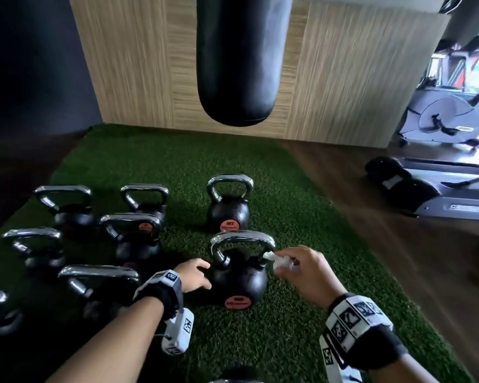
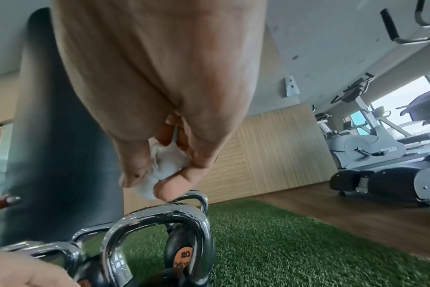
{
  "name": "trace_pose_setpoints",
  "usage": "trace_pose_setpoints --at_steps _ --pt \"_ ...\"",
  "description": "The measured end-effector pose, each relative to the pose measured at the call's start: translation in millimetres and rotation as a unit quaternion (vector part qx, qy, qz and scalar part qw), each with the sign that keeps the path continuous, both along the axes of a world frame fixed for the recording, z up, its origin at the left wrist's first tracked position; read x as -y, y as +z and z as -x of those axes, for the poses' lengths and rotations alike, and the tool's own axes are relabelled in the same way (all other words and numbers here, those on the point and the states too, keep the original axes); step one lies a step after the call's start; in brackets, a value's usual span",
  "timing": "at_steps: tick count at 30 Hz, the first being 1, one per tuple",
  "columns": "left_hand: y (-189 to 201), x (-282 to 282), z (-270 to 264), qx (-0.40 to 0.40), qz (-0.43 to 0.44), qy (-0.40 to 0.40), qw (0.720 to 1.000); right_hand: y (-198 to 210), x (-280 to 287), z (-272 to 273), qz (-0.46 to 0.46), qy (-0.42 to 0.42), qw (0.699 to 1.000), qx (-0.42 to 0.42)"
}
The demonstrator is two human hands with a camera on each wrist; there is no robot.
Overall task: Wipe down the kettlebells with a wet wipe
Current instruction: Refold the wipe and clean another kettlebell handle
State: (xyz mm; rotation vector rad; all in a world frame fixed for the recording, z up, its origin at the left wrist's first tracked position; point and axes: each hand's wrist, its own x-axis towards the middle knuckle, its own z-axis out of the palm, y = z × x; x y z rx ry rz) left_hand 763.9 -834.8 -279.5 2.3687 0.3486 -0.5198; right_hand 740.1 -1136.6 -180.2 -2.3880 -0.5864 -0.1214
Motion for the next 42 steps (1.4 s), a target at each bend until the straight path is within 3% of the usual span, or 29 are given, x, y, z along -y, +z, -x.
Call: trace_pose_setpoints --at_steps 7,12,17,26,31,34,37,42 --pt "-47 17 -56 0.061 0.094 0.074 0.991 4 -37 -51 0.043 -0.036 0.998 -0.004" --pt "-67 19 -69 0.063 0.092 0.023 0.993 11 -49 -76 0.057 -0.025 0.998 -0.007" --pt "-65 15 -76 0.034 0.088 -0.01 0.996 9 -52 -94 0.024 0.008 0.999 -0.04" --pt "-66 14 -86 0.047 0.132 -0.044 0.989 -19 -54 -120 0.027 0.085 0.996 -0.015" --pt "-55 23 -81 0.071 0.203 -0.054 0.975 -30 -55 -127 0.054 0.108 0.99 0.071" --pt "-66 25 -75 0.082 0.207 -0.01 0.975 -39 -61 -122 0.081 0.081 0.982 0.147" --pt "-80 21 -68 0.095 0.17 0.067 0.979 -45 -67 -122 0.046 0.098 0.986 0.125" --pt "-67 35 -54 0.008 0.154 0.149 0.977 -45 -57 -126 0.033 0.104 0.989 0.101"
